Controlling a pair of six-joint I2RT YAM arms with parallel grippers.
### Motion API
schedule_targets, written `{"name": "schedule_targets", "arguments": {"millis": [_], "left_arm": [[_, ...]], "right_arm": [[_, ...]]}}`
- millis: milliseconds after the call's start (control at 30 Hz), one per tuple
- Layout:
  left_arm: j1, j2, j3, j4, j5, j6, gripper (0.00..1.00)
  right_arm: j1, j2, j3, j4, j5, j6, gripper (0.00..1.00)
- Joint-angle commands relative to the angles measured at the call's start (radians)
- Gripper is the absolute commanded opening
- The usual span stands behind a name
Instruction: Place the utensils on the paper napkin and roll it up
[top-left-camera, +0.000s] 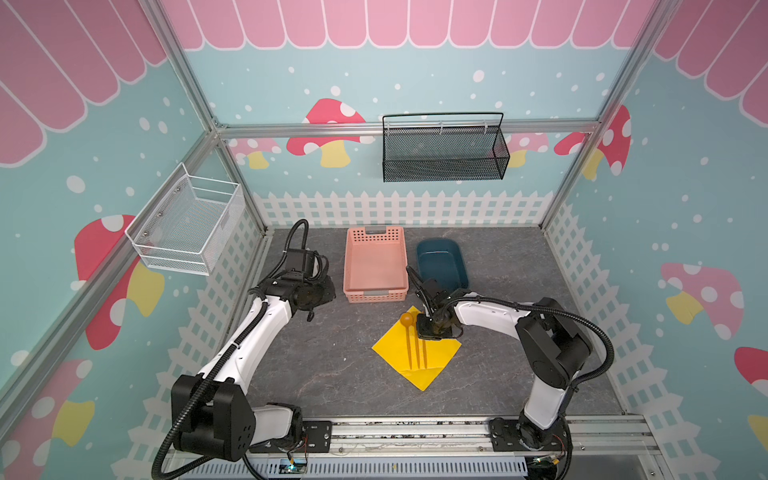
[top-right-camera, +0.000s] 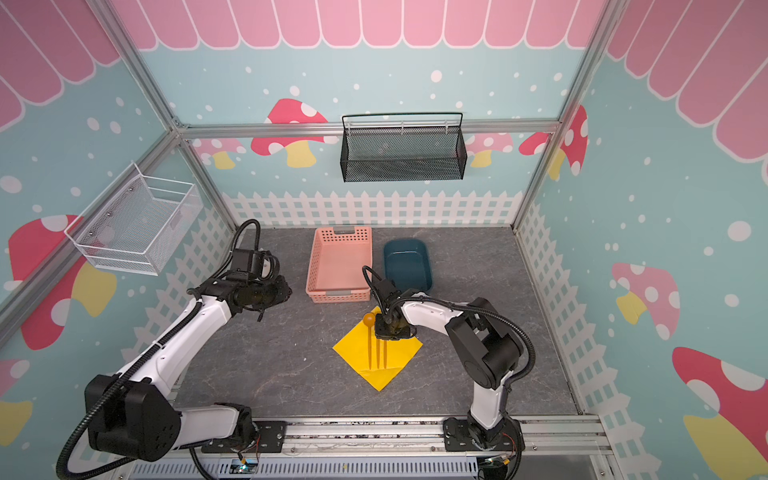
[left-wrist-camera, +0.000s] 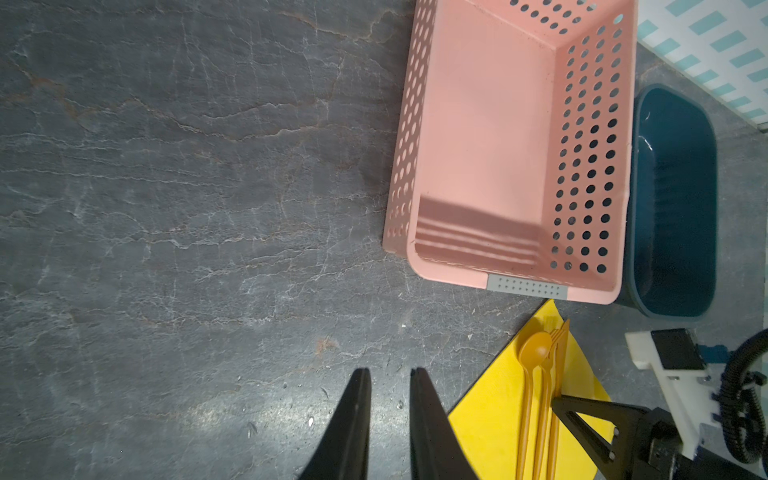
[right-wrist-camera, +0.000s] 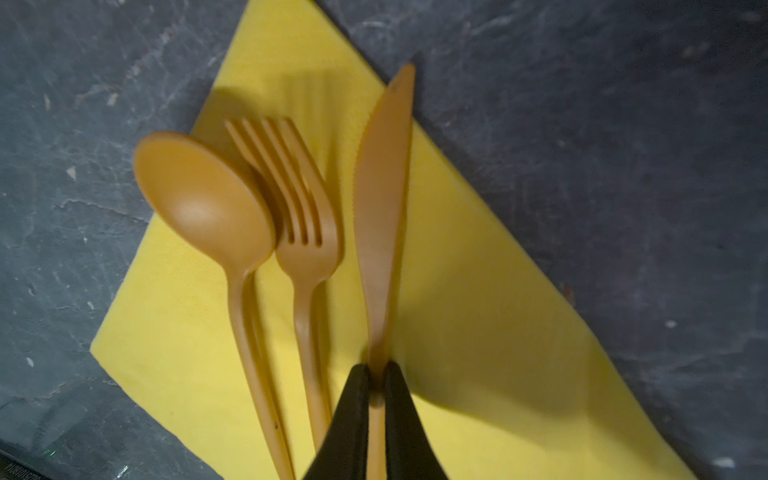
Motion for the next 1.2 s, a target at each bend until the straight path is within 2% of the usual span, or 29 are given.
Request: {"name": "schedule_targets", "arguments": {"millis": [0,567,800,933,1167], "left_arm": [[0.004,-0.013,-0.011,-0.003,-0.013,0.003,0.21],[0.003,-0.017,-0.012,-0.001,-0.015,0.015,0.21],[-0.009,-0.01,-0.017,0.022,0.08,0.038,0.14],[-0.078,0.007,-0.005,0.029,0.106,0.058,0.11],[-0.253,0.055,-0.067,0.13,0.145,-0.063,0.07]], "right_arm": [[0.01,-0.014,-0.021,-0.001,-0.002,0.025,0.12],[0.01,-0.097,-0.017,-0.018,0.033,0.035,0.28],[0.01,-0.198,-0.075,0.068,0.013,-0.041,0.26],[0.01,-0.267,-0.143,0.153,-0.044,-0.092,0.23],[0.011,-0.418,-0.284,0.285,-0.171,-0.155,0.21]]}}
